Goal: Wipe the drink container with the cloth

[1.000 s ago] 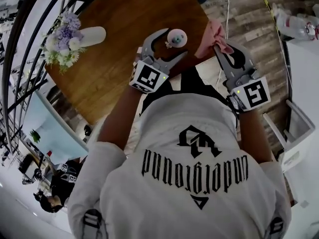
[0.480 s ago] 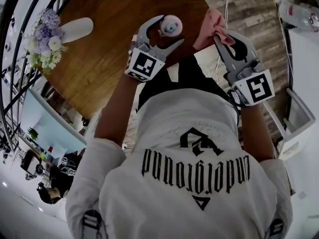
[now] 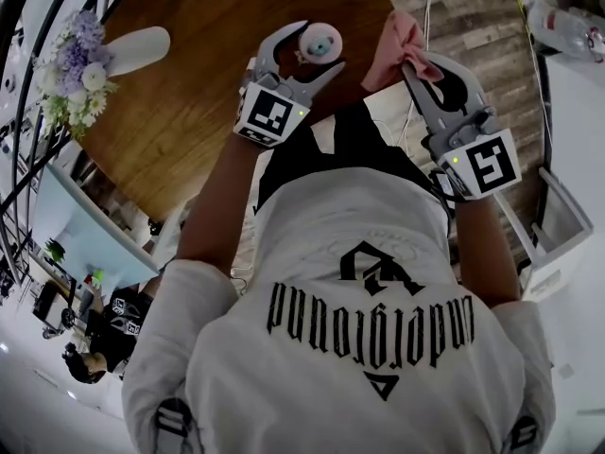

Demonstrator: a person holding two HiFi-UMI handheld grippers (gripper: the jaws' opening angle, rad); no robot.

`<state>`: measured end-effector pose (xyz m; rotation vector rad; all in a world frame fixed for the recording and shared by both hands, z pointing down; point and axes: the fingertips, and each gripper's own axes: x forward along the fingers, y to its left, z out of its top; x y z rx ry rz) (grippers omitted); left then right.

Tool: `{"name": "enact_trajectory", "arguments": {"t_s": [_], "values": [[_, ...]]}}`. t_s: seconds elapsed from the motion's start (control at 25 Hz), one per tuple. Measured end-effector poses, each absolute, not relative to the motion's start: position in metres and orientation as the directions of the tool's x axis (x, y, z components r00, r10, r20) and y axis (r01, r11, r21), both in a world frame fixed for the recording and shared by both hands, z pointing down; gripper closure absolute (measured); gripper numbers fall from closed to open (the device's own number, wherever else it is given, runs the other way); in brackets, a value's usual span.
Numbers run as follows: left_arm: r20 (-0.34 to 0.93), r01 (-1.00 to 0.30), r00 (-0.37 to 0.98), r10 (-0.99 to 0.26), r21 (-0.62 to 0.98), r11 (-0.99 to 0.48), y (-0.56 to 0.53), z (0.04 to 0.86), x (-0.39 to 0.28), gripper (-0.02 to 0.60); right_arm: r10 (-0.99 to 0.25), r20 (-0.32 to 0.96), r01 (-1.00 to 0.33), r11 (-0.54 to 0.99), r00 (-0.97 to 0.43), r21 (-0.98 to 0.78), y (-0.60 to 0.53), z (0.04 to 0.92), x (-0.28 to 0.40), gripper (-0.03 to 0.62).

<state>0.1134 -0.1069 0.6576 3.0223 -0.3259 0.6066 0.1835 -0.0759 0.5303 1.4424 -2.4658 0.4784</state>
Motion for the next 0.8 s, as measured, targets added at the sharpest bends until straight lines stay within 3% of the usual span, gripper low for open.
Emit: {"name": "enact_trajectory", "arguments": {"t_s": [0.32, 0.8], "values": [[0.407, -0.258, 0.887, -0.22, 0.04, -0.965, -0.112, 0.65, 0.113, 0.198, -0.796, 0.351, -0.867, 0.48, -0.494, -0.133, -0.078, 0.524, 0.187, 0.568], [0.373, -0.339, 0.874, -0.311, 0.01, -0.941, -0.129, 0.558, 0.102, 0.198, -0.766, 0.27, -0.809, 0.578, -0.583, -0.107, -0.1, 0.479, 0.18, 0.568]]}}
